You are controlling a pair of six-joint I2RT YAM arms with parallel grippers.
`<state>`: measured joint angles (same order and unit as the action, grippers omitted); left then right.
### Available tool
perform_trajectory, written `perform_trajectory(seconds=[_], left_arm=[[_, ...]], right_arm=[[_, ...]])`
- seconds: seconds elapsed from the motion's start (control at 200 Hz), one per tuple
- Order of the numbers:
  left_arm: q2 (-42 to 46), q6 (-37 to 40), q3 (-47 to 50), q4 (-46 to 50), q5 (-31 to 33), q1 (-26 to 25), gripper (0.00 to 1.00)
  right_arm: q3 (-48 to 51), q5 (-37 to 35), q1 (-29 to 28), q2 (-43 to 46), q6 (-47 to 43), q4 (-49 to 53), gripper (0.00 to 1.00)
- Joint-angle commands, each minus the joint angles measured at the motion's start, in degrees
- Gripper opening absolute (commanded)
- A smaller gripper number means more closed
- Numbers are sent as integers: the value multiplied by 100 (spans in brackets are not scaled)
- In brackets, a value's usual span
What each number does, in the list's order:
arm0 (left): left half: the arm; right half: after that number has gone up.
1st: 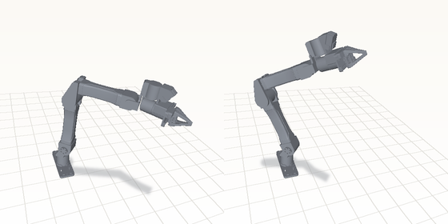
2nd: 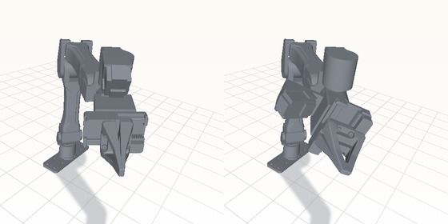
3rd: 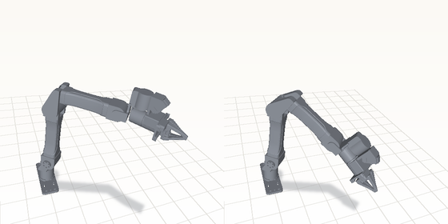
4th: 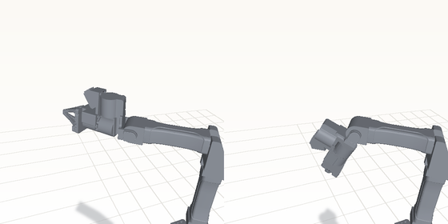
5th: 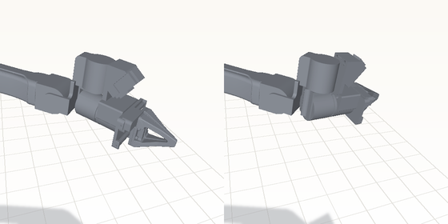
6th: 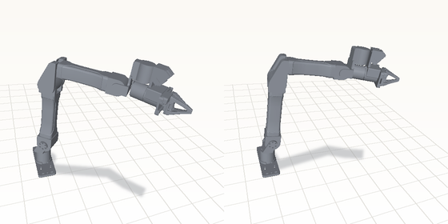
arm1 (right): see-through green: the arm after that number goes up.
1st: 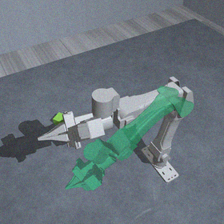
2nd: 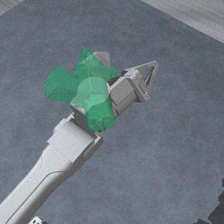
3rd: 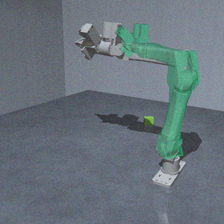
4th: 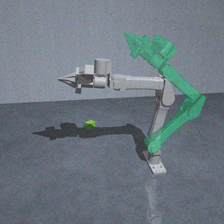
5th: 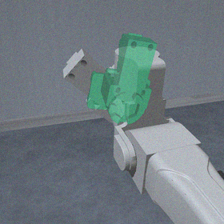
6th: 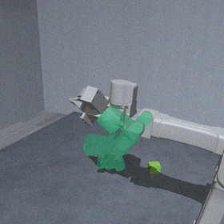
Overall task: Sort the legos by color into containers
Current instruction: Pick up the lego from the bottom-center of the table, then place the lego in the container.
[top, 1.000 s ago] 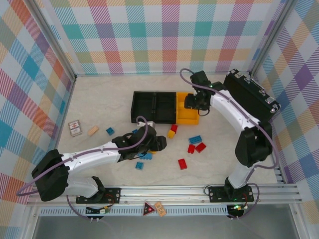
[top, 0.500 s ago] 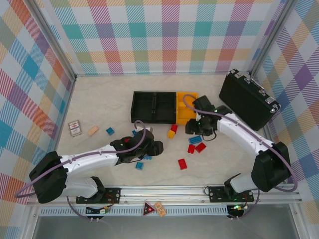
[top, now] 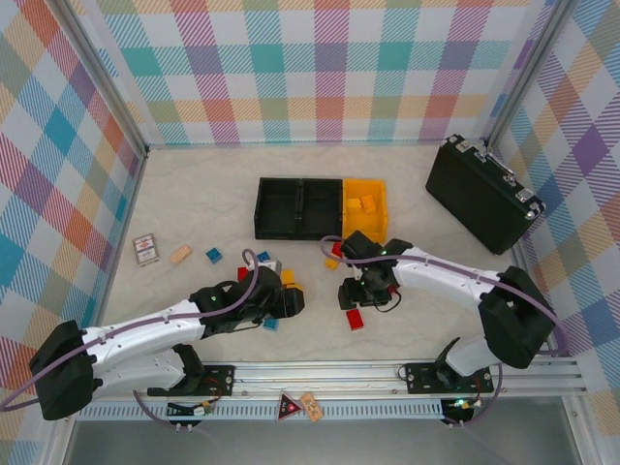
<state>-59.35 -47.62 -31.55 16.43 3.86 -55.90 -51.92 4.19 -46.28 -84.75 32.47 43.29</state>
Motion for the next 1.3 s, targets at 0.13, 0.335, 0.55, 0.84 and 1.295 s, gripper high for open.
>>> perform_trajectory(seconds=[0.13,0.335,0.55,0.84,1.295], left_arm=[[-201,-186,134,113,16,-182,67],[-339,-238,123,15,72,-237,67],[-273,-283,90,0,187,-246,67],[-287,-380,-128,2,725,-156,68],[-378,258,-654,-172,107,1089,68]], right_arm=[[70,74,-275,-654,242,-207,54],[-41,52,-382,-897,256,-211,36],[-516,-254,-376,-748,82,115,29],[-1838,-336,-14,-1090,-309,232,29],[-4633,-615,810,-2711,-849,790,30]])
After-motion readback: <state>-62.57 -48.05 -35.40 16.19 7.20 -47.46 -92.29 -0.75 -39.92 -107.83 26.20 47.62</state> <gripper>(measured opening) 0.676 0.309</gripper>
